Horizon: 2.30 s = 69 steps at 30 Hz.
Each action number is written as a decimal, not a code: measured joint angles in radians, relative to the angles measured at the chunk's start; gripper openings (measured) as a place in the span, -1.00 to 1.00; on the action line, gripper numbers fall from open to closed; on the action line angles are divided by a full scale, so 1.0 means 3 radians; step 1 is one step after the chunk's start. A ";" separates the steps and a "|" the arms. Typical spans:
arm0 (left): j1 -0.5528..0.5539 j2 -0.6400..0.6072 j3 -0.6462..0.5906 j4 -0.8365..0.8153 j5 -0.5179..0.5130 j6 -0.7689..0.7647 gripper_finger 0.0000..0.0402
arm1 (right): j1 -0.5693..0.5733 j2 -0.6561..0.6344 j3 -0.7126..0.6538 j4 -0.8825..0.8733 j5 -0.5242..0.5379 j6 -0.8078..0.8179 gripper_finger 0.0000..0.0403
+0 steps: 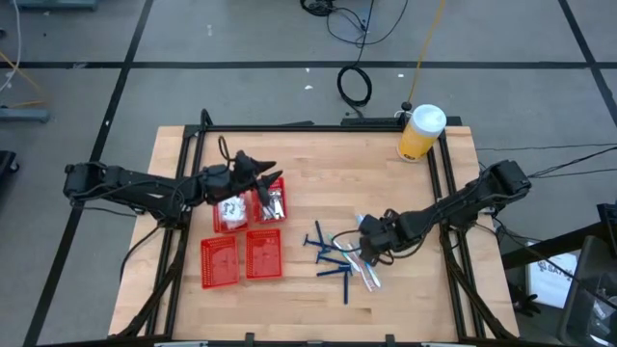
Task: Pick & Place Travel size toiletries
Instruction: Put the blue toothbrush into the bottom left red basket
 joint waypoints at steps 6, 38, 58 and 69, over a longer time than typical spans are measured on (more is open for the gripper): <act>-0.0073 0.0000 0.0000 -0.0003 0.0002 -0.0007 -0.15 | -0.0003 -0.0007 -0.0200 0.0030 0.0015 0.0191 0.12; -0.0078 0.0001 0.0000 0.0000 0.0000 0.0360 -0.15 | -0.0672 -0.1232 -0.0481 0.1527 0.0951 -0.2342 -0.93; -0.0189 0.0969 0.0324 0.1310 0.1027 0.0587 -0.15 | -0.1472 -0.0481 -0.1223 0.5438 -0.1236 -0.3454 -0.94; -0.0386 0.1768 0.1096 0.1312 0.1202 0.1011 -0.15 | -0.1470 -0.0412 -0.1200 0.5466 -0.1326 -0.3420 -0.94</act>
